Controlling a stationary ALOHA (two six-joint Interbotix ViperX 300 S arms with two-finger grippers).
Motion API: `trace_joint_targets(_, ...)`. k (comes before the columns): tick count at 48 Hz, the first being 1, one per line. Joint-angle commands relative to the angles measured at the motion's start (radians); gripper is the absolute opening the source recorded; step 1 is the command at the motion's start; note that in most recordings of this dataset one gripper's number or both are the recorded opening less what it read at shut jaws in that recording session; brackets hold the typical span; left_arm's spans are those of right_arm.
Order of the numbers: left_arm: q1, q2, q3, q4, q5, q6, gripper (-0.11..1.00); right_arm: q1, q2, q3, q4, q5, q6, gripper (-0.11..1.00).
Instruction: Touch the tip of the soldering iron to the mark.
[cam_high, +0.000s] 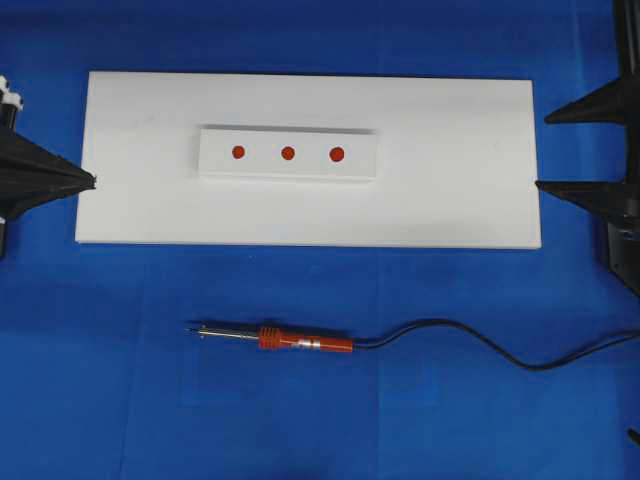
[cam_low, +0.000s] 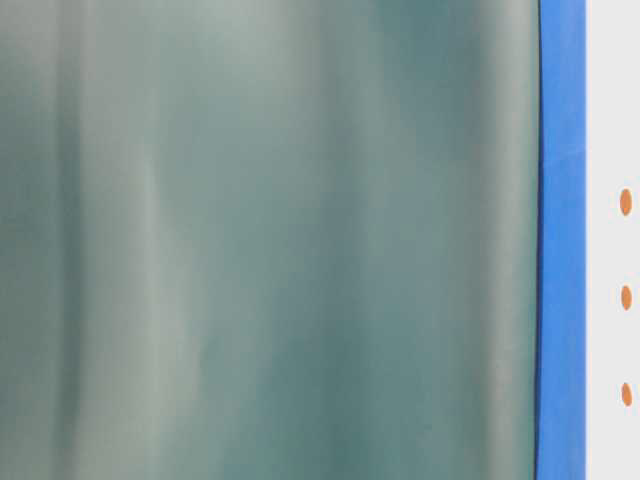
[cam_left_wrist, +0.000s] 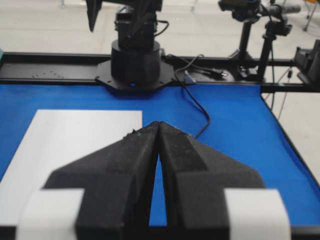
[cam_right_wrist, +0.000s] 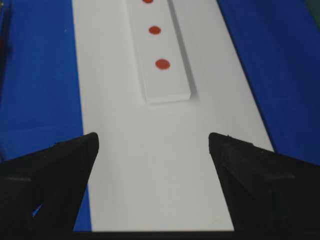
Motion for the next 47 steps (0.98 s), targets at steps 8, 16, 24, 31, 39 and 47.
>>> trace_joint_targets(8, -0.003, 0.005, -0.011, 0.002, -0.005, 0.003, 0.02, 0.0, -0.029, 0.035, 0.005, -0.046, 0.003, 0.83)
trace_joint_targets(16, -0.003, 0.003, -0.011, 0.002, -0.005, 0.003, 0.02, 0.0, -0.025, 0.054, 0.005, -0.083, 0.003, 0.81)
trace_joint_targets(24, -0.003, 0.005, -0.011, 0.002, -0.005, 0.002, 0.02, 0.015, -0.028, 0.052, 0.003, -0.101, -0.003, 0.81)
trace_joint_targets(31, -0.003, 0.006, -0.009, 0.002, 0.002, 0.002, 0.02, 0.034, -0.031, 0.049, 0.005, -0.106, -0.005, 0.81)
trace_joint_targets(39, -0.003, 0.006, -0.009, 0.002, 0.002, 0.002, 0.02, 0.035, -0.029, 0.049, 0.005, -0.104, -0.005, 0.81)
trace_joint_targets(47, -0.003, 0.008, -0.008, 0.002, 0.002, 0.002, 0.02, 0.035, -0.031, 0.048, 0.003, -0.106, -0.005, 0.81)
